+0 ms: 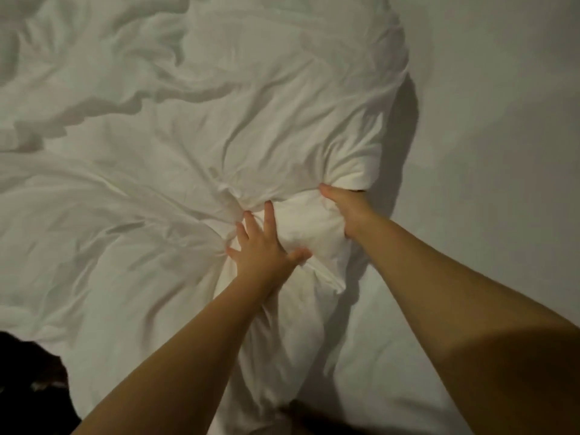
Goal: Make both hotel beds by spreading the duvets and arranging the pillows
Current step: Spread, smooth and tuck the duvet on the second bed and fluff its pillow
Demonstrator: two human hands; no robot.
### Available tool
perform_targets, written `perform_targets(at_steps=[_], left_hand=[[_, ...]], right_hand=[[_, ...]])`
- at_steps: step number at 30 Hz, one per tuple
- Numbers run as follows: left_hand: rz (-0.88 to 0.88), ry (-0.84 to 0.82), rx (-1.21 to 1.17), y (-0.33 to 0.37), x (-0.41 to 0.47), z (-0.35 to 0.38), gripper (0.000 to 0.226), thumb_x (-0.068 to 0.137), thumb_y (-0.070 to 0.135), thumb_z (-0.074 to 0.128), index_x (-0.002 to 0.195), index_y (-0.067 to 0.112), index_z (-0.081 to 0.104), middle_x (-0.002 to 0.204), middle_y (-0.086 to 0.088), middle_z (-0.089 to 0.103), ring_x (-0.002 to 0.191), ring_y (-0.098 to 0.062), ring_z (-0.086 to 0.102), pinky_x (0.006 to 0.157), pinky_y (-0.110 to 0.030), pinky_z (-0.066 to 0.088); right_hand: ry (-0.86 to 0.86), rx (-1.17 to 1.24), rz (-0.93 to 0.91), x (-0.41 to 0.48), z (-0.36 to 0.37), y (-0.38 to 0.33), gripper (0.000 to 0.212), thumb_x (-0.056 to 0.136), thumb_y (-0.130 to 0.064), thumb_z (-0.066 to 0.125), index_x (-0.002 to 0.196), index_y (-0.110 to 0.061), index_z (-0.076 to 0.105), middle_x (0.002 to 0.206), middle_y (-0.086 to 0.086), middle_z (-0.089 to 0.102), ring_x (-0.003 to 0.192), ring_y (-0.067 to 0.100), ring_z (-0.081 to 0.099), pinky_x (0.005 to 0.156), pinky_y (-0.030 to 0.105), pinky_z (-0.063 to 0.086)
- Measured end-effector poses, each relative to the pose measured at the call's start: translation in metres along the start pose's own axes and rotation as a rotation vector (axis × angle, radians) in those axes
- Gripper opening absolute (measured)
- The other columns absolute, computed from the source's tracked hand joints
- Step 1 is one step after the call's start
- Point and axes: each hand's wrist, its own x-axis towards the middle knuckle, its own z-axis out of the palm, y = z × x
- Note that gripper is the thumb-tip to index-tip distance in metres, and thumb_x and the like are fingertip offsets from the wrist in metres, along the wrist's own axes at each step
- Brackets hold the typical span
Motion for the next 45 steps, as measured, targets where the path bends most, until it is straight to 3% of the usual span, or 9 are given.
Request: perform_targets(at_steps=[4, 8, 14, 18, 22, 27, 31, 38, 45], left_hand=[[0.038, 0.165, -0.086, 0.030, -0.035, -0.020, 0.119, 0.069, 0.077, 0.054, 0.146, 0.031, -0.024, 0.157, -0.010, -0.012, 0.145, -0.035, 0.002, 0.112, -0.059, 0.016], [0.043, 0.308, -0.055, 0.066, -0.098, -0.033, 0.118, 0.068, 0.078, 0.052, 0.148, 0.027, -0.018, 0.157, -0.014, -0.011, 0.145, -0.035, -0.001, 0.112, -0.059, 0.018], [0.279, 0.338, -0.103, 0.231, -0.192, -0.017, 0.106, 0.073, 0.077, 0.048, 0.148, 0.034, -0.014, 0.155, -0.015, -0.005, 0.144, -0.033, 0.002, 0.110, -0.059, 0.021], [0.504, 0.235, -0.200, 0.336, -0.241, 0.001, 0.087, 0.083, 0.068, 0.046, 0.149, 0.040, -0.003, 0.155, -0.012, 0.012, 0.139, -0.034, 0.025, 0.107, -0.053, 0.033], [0.509, 0.132, -0.007, 0.359, -0.295, 0.021, 0.077, 0.091, 0.063, 0.037, 0.148, 0.041, -0.011, 0.160, -0.002, -0.002, 0.146, -0.027, 0.007, 0.109, -0.058, 0.022], [0.428, 0.182, 0.123, 0.312, -0.331, 0.008, 0.073, 0.094, 0.058, 0.036, 0.149, 0.037, -0.008, 0.160, -0.002, -0.003, 0.147, -0.025, 0.003, 0.110, -0.058, 0.016], [0.316, 0.242, 0.109, 0.238, -0.343, -0.012, 0.072, 0.096, 0.047, 0.040, 0.150, 0.035, -0.006, 0.160, -0.002, -0.003, 0.147, -0.023, 0.002, 0.112, -0.058, 0.010], [0.140, 0.333, 0.028, 0.045, -0.356, -0.051, 0.074, 0.095, 0.038, 0.043, 0.150, 0.035, -0.006, 0.160, -0.002, -0.004, 0.147, -0.022, -0.001, 0.113, -0.058, 0.008], [-0.059, 0.368, -0.030, -0.151, -0.369, -0.081, 0.075, 0.095, 0.034, 0.043, 0.150, 0.034, -0.009, 0.160, -0.002, -0.007, 0.147, -0.022, -0.005, 0.113, -0.058, 0.006]], right_hand=[[-0.128, 0.033, -0.120, -0.042, -0.024, -0.034, 0.053, 0.066, -0.011, 0.080, 0.114, 0.000, 0.061, 0.113, 0.019, 0.066, 0.100, 0.034, 0.065, 0.090, 0.050, 0.053], [-0.224, -0.023, -0.231, -0.110, -0.071, -0.059, 0.019, 0.078, 0.001, 0.072, 0.094, -0.004, 0.062, 0.095, 0.011, 0.065, 0.080, 0.024, 0.062, 0.078, 0.037, 0.053], [0.043, -0.140, -0.395, -0.184, -0.258, -0.127, 0.061, 0.072, -0.007, 0.080, 0.126, 0.006, 0.054, 0.121, 0.014, 0.062, 0.106, 0.028, 0.061, 0.093, 0.037, 0.050], [0.258, -0.180, -0.490, -0.238, -0.401, -0.175, 0.060, 0.084, -0.007, 0.067, 0.139, -0.005, 0.045, 0.132, 0.019, 0.054, 0.088, 0.026, 0.059, 0.079, 0.040, 0.051], [0.481, -0.489, -0.643, -0.281, -0.463, -0.149, 0.071, 0.096, -0.032, 0.054, 0.153, -0.025, 0.013, 0.156, 0.010, 0.022, 0.135, 0.032, 0.034, 0.111, 0.042, 0.031], [0.454, -1.131, -0.547, -0.313, -0.383, -0.065, 0.070, 0.097, -0.042, 0.043, 0.152, -0.034, 0.000, 0.161, -0.004, -0.002, 0.146, 0.024, 0.005, 0.115, 0.053, 0.008], [0.337, -1.165, -0.558, -0.347, -0.287, -0.004, 0.073, 0.096, -0.027, 0.044, 0.152, -0.035, -0.002, 0.161, -0.005, -0.008, 0.147, 0.022, -0.005, 0.117, 0.052, 0.003], [0.242, -1.238, -0.873, -0.416, -0.095, 0.052, 0.072, 0.097, -0.028, 0.046, 0.152, -0.033, 0.000, 0.161, -0.004, -0.006, 0.147, 0.022, -0.005, 0.117, 0.052, 0.002], [0.092, -1.297, -0.869, -0.455, 0.072, 0.136, 0.078, 0.094, -0.020, 0.048, 0.151, -0.037, -0.004, 0.159, -0.008, -0.011, 0.147, 0.022, -0.005, 0.114, 0.060, 0.012]])
